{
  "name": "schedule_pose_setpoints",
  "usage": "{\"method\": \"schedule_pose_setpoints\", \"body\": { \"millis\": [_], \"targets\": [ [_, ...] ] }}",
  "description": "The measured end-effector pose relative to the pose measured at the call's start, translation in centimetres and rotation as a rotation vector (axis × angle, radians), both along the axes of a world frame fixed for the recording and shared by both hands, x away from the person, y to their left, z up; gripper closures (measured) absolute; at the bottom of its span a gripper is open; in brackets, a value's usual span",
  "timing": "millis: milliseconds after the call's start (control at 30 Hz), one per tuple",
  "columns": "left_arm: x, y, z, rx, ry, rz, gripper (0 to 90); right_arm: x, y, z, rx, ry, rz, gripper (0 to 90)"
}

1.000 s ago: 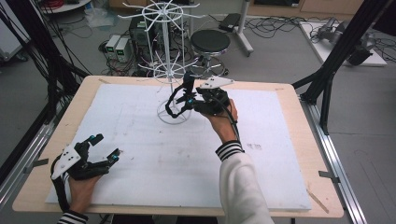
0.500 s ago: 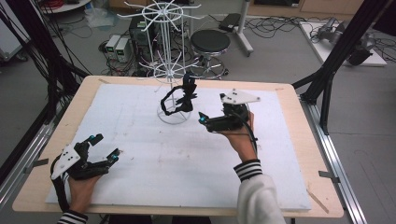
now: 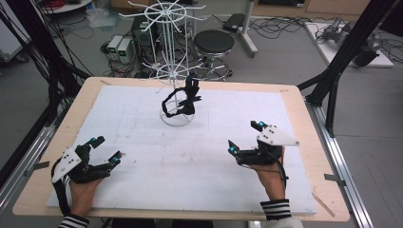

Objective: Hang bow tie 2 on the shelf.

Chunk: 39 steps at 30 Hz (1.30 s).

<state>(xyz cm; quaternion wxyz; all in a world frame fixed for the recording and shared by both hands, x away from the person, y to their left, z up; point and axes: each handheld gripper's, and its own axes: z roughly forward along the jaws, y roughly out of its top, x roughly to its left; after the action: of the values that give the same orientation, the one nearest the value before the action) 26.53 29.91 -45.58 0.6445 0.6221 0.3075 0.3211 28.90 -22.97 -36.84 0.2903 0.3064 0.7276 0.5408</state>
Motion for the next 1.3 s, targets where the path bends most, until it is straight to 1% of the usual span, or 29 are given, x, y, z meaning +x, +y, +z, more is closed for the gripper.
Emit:
{"method": "schedule_pose_setpoints", "body": {
  "millis": [67,233,267,300,333,367,400,433,467,567,667,733,767,833,933,1000,1067,1300],
  "targets": [
    [0.0,0.0,0.0,0.001,-0.001,0.0,14.8,-0.8,-0.8,-0.9,0.008,-0.025,-0.02,0.7],
    [0.0,0.0,0.0,0.0,0.002,0.0,14.8,-2.5,-2.6,-2.7,0.078,-0.069,-0.052,0.7],
    [0.0,0.0,0.0,0.0,0.003,0.001,14.8,-2.7,-2.9,-2.9,0.082,-0.066,-0.069,0.7],
    [0.0,0.0,0.0,0.0,0.003,0.001,14.8,-2.9,-3.0,-3.0,0.068,-0.048,-0.092,0.7],
    [0.0,0.0,0.0,0.0,0.003,0.001,14.8,-3.1,-3.2,-3.1,0.071,-0.054,-0.097,0.7],
    [0.0,0.0,0.0,0.0,0.003,0.001,14.8,-3.3,-3.4,-3.4,0.096,-0.081,-0.078,0.7],
    [0.0,0.0,0.0,0.0,0.003,0.001,14.8,-3.5,-3.6,-3.6,0.107,-0.093,-0.081,0.7],
    [0.0,0.0,0.0,-0.001,0.003,0.0,14.8,-3.7,-3.7,-3.7,0.106,-0.089,-0.09,0.7],
    [0.0,0.0,0.0,-0.004,0.003,0.001,14.8,-3.9,-3.8,-4.1,0.116,-0.089,-0.097,0.7],
    [0.0,0.0,0.0,-0.003,0.003,0.001,14.8,-4.2,-4.1,-4.9,0.126,-0.1,-0.104,0.7],
    [0.0,0.0,0.0,0.0,0.003,0.0,14.8,-4.5,-4.4,-5.6,0.135,-0.117,-0.124,0.7],
    [0.0,0.0,0.0,0.001,0.002,0.001,14.8,-4.9,-4.4,-6.2,0.159,-0.13,-0.143,0.7],
    [0.0,0.0,0.0,0.002,0.001,0.0,14.8,-4.9,-4.4,-6.5,0.16,-0.145,-0.145,0.7],
    [0.0,0.0,0.0,0.002,0.001,0.0,14.8,-5.0,-4.2,-7.2,0.158,-0.156,-0.154,0.7],
    [0.0,0.0,0.0,-0.003,-0.001,0.001,14.8,-4.9,-4.0,-7.9,0.136,-0.179,-0.149,0.7],
    [0.0,0.0,0.0,-0.002,-0.001,0.0,14.8,-4.8,-3.7,-8.1,0.117,-0.174,-0.149,0.7],
    [0.0,0.0,0.0,-0.002,-0.002,0.0,14.8,-4.7,-3.7,-8.4,0.108,-0.183,-0.145,0.8],
    [-0.1,0.0,0.0,-0.001,-0.007,0.001,14.8,-4.7,-3.7,-8.6,0.108,-0.176,-0.154,0.8]
  ]
}}
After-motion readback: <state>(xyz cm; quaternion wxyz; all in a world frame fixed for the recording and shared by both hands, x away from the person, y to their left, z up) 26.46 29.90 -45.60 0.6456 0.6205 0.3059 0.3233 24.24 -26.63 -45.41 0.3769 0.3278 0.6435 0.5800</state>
